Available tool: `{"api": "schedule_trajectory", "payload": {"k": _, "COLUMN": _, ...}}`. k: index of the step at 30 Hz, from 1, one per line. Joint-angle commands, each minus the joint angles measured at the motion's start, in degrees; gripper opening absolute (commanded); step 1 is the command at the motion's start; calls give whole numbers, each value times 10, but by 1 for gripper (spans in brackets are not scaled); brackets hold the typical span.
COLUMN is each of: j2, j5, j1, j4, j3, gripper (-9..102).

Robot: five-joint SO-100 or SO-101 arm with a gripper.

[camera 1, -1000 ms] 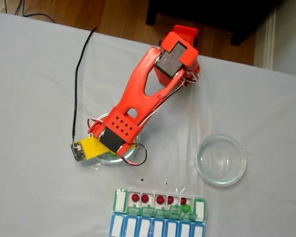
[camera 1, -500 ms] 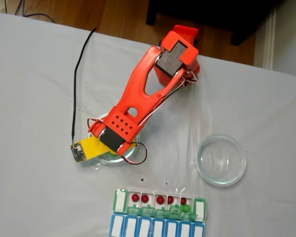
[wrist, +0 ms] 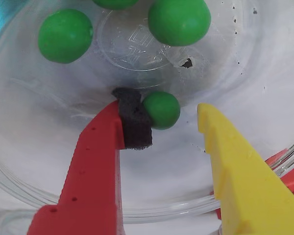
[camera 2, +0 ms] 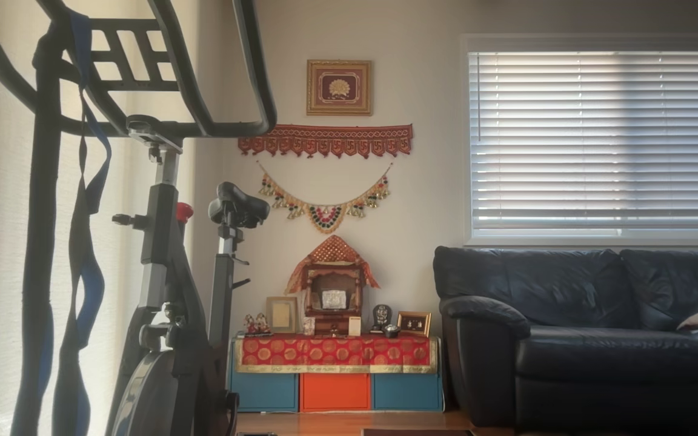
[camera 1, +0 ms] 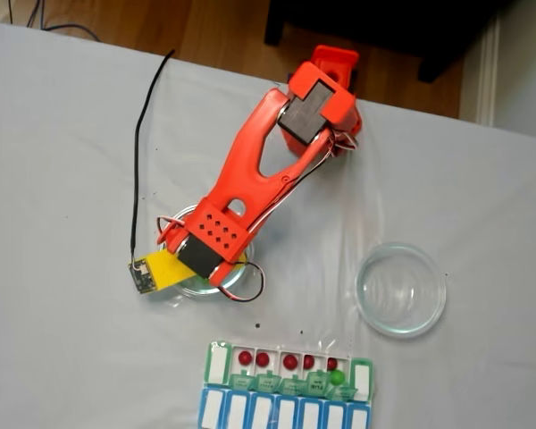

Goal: Sort medicines into box.

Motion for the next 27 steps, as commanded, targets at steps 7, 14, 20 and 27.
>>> {"api": "schedule_trajectory", "payload": {"k": 7, "j2": 5, "j5": -4, "j1": -7, "j4": 8, "j3": -18, "gripper": 16}}
{"api": "schedule_trajectory", "payload": {"k": 14, "j2": 4, "j5": -4, "j1": -6, "j4": 5, "j3": -18, "gripper": 14}}
{"api": "schedule_trajectory", "payload": {"k": 20, "j2": 10, "j5": -5, "j1": -6, "j4": -4, "j3": -7, "gripper": 13}}
{"api": "schedule_trajectory", "payload": {"k": 27, "j2": 66, "j5": 14, "j1": -10, "j4": -101, "j3": 83, "gripper": 5}}
